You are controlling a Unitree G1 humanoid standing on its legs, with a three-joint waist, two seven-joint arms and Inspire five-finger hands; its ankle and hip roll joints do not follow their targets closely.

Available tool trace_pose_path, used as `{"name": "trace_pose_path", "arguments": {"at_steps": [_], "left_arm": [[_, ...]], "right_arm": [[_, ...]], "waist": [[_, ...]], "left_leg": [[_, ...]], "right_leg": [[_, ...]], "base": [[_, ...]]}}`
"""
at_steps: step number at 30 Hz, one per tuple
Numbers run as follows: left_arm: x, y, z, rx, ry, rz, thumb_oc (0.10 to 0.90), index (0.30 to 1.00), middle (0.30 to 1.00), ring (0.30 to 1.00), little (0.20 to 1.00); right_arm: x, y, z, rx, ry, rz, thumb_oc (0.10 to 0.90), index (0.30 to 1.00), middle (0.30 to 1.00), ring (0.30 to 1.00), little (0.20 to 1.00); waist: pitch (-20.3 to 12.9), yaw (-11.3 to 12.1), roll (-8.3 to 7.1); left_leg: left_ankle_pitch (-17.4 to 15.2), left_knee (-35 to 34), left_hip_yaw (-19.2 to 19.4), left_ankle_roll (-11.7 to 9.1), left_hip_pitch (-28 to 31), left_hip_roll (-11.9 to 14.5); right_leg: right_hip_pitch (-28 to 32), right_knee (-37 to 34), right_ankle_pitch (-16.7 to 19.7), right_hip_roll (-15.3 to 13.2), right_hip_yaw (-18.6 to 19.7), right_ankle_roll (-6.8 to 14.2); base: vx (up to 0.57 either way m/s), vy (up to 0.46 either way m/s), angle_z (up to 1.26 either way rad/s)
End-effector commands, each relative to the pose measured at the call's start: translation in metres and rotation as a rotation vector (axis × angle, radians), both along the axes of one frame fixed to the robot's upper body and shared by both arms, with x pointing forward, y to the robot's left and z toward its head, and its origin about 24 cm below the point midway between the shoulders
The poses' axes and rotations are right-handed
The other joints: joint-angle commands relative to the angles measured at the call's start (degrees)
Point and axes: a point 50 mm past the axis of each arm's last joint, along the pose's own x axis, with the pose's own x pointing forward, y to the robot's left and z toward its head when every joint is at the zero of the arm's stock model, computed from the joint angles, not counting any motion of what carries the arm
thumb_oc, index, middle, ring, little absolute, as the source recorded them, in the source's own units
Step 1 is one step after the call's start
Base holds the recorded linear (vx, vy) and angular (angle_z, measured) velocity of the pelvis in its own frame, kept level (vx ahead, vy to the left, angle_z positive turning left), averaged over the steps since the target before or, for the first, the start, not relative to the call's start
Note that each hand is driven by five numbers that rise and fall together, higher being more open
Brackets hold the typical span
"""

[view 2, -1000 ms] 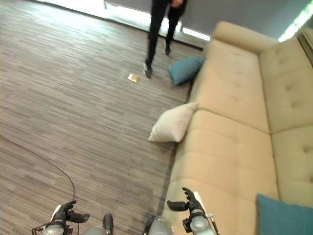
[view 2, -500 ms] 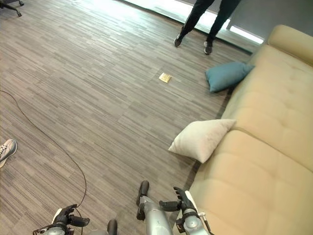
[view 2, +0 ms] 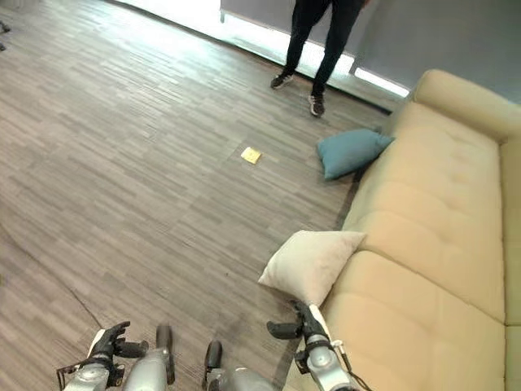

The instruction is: Pick up all the scattered cushions and arrange them neatly on the sofa.

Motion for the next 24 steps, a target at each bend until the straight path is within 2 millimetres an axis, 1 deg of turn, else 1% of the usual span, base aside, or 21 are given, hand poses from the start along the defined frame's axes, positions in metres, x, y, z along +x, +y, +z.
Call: {"name": "trace_pose_path", "arguments": {"at_steps": [1, 2, 3, 5, 6, 7, 8, 9, 10, 11, 12, 13, 15, 16, 17, 19, 20, 21, 22, 23, 24], "left_arm": [[-0.021, 0.012, -0.002, 0.046, 0.03, -0.001, 0.8, 0.9, 0.9, 0.9, 0.9], [-0.028, 0.012, -0.005, 0.051, 0.061, -0.009, 0.8, 0.9, 0.9, 0.9, 0.9], [-0.028, 0.012, -0.005, 0.05, 0.061, -0.01, 0.8, 0.9, 0.9, 0.9, 0.9], [-0.035, 0.014, -0.007, 0.061, 0.096, -0.014, 0.8, 0.9, 0.9, 0.9, 0.9], [-0.034, 0.017, -0.007, 0.069, 0.1, -0.019, 0.8, 0.9, 0.9, 0.9, 0.9], [-0.034, 0.016, -0.007, 0.069, 0.1, -0.019, 0.8, 0.9, 0.9, 0.9, 0.9], [-0.033, 0.018, -0.006, 0.072, 0.099, -0.016, 0.8, 0.9, 0.9, 0.9, 0.9], [-0.033, 0.018, -0.006, 0.072, 0.099, -0.016, 0.8, 0.9, 0.9, 0.9, 0.9], [-0.028, 0.021, -0.003, 0.091, 0.082, -0.027, 0.8, 0.9, 0.9, 0.9, 0.9], [-0.027, 0.022, -0.002, 0.088, 0.077, -0.024, 0.8, 0.9, 0.9, 0.9, 0.9], [-0.026, 0.022, -0.001, 0.078, 0.063, -0.002, 0.8, 0.9, 0.9, 0.9, 0.9], [-0.026, 0.022, -0.001, 0.078, 0.063, -0.002, 0.8, 0.9, 0.9, 0.9, 0.9], [-0.026, 0.021, -0.002, 0.063, 0.056, 0.015, 0.8, 0.9, 0.9, 0.9, 0.9], [-0.026, 0.021, -0.002, 0.061, 0.057, 0.019, 0.8, 0.9, 0.9, 0.9, 0.9], [-0.027, 0.022, -0.002, 0.061, 0.06, 0.023, 0.8, 0.9, 0.9, 0.9, 0.9], [-0.027, 0.022, -0.003, 0.059, 0.066, 0.025, 0.8, 0.9, 0.9, 0.9, 0.9], [-0.026, 0.021, -0.003, 0.055, 0.063, 0.03, 0.8, 0.9, 0.9, 0.9, 0.9], [-0.026, 0.021, -0.003, 0.055, 0.062, 0.029, 0.8, 0.9, 0.9, 0.9, 0.9], [-0.026, 0.021, -0.003, 0.048, 0.058, 0.037, 0.8, 0.9, 0.9, 0.9, 0.9], [-0.026, 0.019, -0.003, 0.044, 0.059, 0.036, 0.8, 0.9, 0.9, 0.9, 0.9], [-0.028, 0.017, -0.005, 0.042, 0.067, 0.022, 0.8, 0.9, 0.9, 0.9, 0.9]], "right_arm": [[0.007, -0.008, 0.011, -0.029, -0.085, 0.002, 0.8, 0.9, 0.9, 0.9, 0.9], [0.0, -0.008, 0.007, -0.035, -0.062, 0.004, 0.8, 0.9, 0.9, 0.9, 0.9], [0.0, -0.008, 0.007, -0.036, -0.062, 0.004, 0.8, 0.9, 0.9, 0.9, 0.9], [-0.005, -0.003, 0.002, -0.023, -0.041, 0.016, 0.8, 0.9, 0.9, 0.9, 0.9], [-0.006, 0.003, 0.001, -0.013, -0.035, 0.037, 0.8, 0.9, 0.9, 0.9, 0.9], [-0.006, 0.003, 0.001, -0.013, -0.035, 0.036, 0.8, 0.9, 0.9, 0.9, 0.9], [-0.004, 0.006, 0.002, -0.01, -0.037, 0.049, 0.8, 0.9, 0.9, 0.9, 0.9], [-0.004, 0.006, 0.002, -0.011, -0.037, 0.049, 0.8, 0.9, 0.9, 0.9, 0.9], [0.002, 0.014, 0.005, 0.006, -0.06, 0.069, 0.8, 0.9, 0.9, 0.9, 0.9], [0.002, 0.017, 0.004, 0.012, -0.061, 0.077, 0.8, 0.9, 0.9, 0.9, 0.9], [0.003, 0.018, 0.005, 0.013, -0.063, 0.083, 0.8, 0.9, 0.9, 0.9, 0.9], [0.003, 0.018, 0.005, 0.012, -0.063, 0.083, 0.8, 0.9, 0.9, 0.9, 0.9], [0.003, 0.015, 0.005, 0.011, -0.058, 0.072, 0.8, 0.9, 0.9, 0.9, 0.9], [0.003, 0.014, 0.005, 0.011, -0.056, 0.067, 0.8, 0.9, 0.9, 0.9, 0.9], [0.004, 0.014, 0.005, 0.013, -0.059, 0.065, 0.8, 0.9, 0.9, 0.9, 0.9], [0.004, 0.013, 0.005, 0.005, -0.055, 0.069, 0.8, 0.9, 0.9, 0.9, 0.9], [0.004, 0.013, 0.005, 0.0, -0.053, 0.074, 0.8, 0.9, 0.9, 0.9, 0.9], [0.004, 0.013, 0.005, -0.001, -0.054, 0.074, 0.8, 0.9, 0.9, 0.9, 0.9], [0.004, 0.012, 0.005, -0.011, -0.047, 0.085, 0.8, 0.9, 0.9, 0.9, 0.9], [0.003, 0.01, 0.005, -0.015, -0.046, 0.081, 0.8, 0.9, 0.9, 0.9, 0.9], [-0.001, 0.008, 0.003, -0.015, -0.039, 0.071, 0.8, 0.9, 0.9, 0.9, 0.9]], "waist": [[-1.7, 1.2, -0.72], [-3.1, 1.1, -1.0], [-3.2, 1.1, -0.92], [-4.1, 1.0, -1.38], [-3.9, 0.3, -1.38], [-4.0, 0.3, -1.28], [-3.5, -0.2, -1.11], [-3.6, -0.2, -1.1], [-2.6, -0.7, -0.23], [-2.4, -0.9, 0.27], [-2.1, -1.4, 0.45], [-2.2, -1.4, 0.56], [-2.1, -2.0, 0.37], [-2.1, -2.2, 0.14], [-2.0, -2.5, -0.19], [-2.0, -2.6, -0.93], [-1.9, -2.5, -0.8], [-1.7, -2.6, -0.93], [-2.0, -2.3, -0.44], [-2.1, -2.4, -0.45], [-2.7, -2.7, -0.59]], "left_leg": [[1.5, 5.4, -0.6, 3.6, -0.3, -1.8], [1.4, 7.7, 0.1, 4.3, 0.9, -2.6], [1.5, 7.7, 0.1, 4.3, 0.7, -2.5], [-0.3, 9.0, 1.0, 5.9, 2.3, -3.6], [-1.7, 8.6, 2.6, 7.5, 5.5, -4.3], [-1.6, 8.5, 2.6, 7.5, 5.3, -4.2], [-2.3, 8.1, 3.4, 8.5, 7.1, -4.5], [-2.3, 8.1, 3.4, 8.5, 7.1, -4.4], [-3.9, 7.6, 5.1, 9.6, 9.9, -4.0], [-4.5, 7.1, 5.6, 9.8, 11.3, -3.7], [-6.1, 6.7, 5.9, 10.1, 13.7, -4.3], [-6.0, 6.6, 5.9, 10.1, 13.6, -4.2], [-7.3, 6.3, 5.8, 10.2, 15.3, -5.0], [-8.0, 6.2, 6.0, 10.2, 16.0, -5.5], [-8.7, 5.9, 6.4, 10.1, 17.0, -6.1], [-9.8, 5.1, 7.1, 9.9, 18.8, -7.1], [-11.2, 4.9, 7.3, 9.4, 20.3, -7.0], [-10.7, 5.0, 7.6, 9.5, 20.0, -7.1], [-12.9, 5.5, 8.1, 8.9, 21.4, -6.5], [-13.7, 6.1, 8.3, 8.9, 21.8, -6.7], [-15.1, 6.7, 8.1, 8.8, 22.4, -7.3]], "right_leg": [[0.1, 10.4, -11.4, -5.6, 2.0, 7.7], [1.6, 11.8, -12.0, -7.0, 2.6, 8.6], [1.5, 11.7, -11.9, -6.9, 2.5, 8.6], [0.5, 17.9, -11.2, -9.1, 3.1, 10.5], [-2.9, 27.0, -5.9, -11.2, 3.4, 12.3], [-3.1, 26.9, -5.7, -11.1, 3.4, 12.3], [-5.1, 31.9, -2.1, -12.0, 3.7, 12.7], [-5.2, 31.9, -2.0, -11.9, 3.7, 12.7], [-8.7, 39.0, 1.1, -14.5, 1.0, 13.1], [-10.5, 40.5, 0.9, -15.8, -0.7, 12.8], [-12.6, 37.6, -0.7, -16.2, -2.5, 12.1], [-12.7, 37.4, -0.6, -16.1, -2.6, 12.0], [-14.4, 31.2, -2.0, -14.3, -3.6, 11.8], [-15.1, 27.6, -2.0, -14.0, -4.4, 12.0], [-15.9, 22.9, -1.5, -13.8, -6.0, 12.1], [-17.2, 16.0, 0.7, -14.2, -9.9, 12.9], [-17.5, 14.0, 0.8, -13.9, -12.2, 13.9], [-17.3, 13.3, 1.7, -14.1, -12.9, 13.4], [-17.3, 11.3, 1.0, -14.0, -16.9, 14.2], [-17.1, 11.1, 1.0, -14.1, -17.3, 14.0], [-15.5, 8.6, 0.6, -13.3, -16.8, 13.4]], "base": [[0.56, 0.349, -0.77], [0.28, 0.205, -0.55], [0.41, 0.309, -0.77], [0.36, 0.314, -0.6], [0.32, 0.305, -0.46], [0.25, 0.294, -0.53], [0.07, 0.106, -0.4], [0.2, 0.293, -0.34], [0.21, 0.261, -0.13], [0.41, 0.372, -0.38], [0.28, 0.184, -0.39], [0.31, 0.138, -0.56], [0.25, 0.064, -0.34], [0.31, 0.071, -0.19], [0.33, 0.059, -0.24], [0.35, 0.049, -0.49], [0.22, 0.03, -0.5], [0.39, 0.013, -0.39], [0.32, -0.008, -0.32], [0.48, -0.02, -0.3], [0.37, -0.008, -0.17]]}}
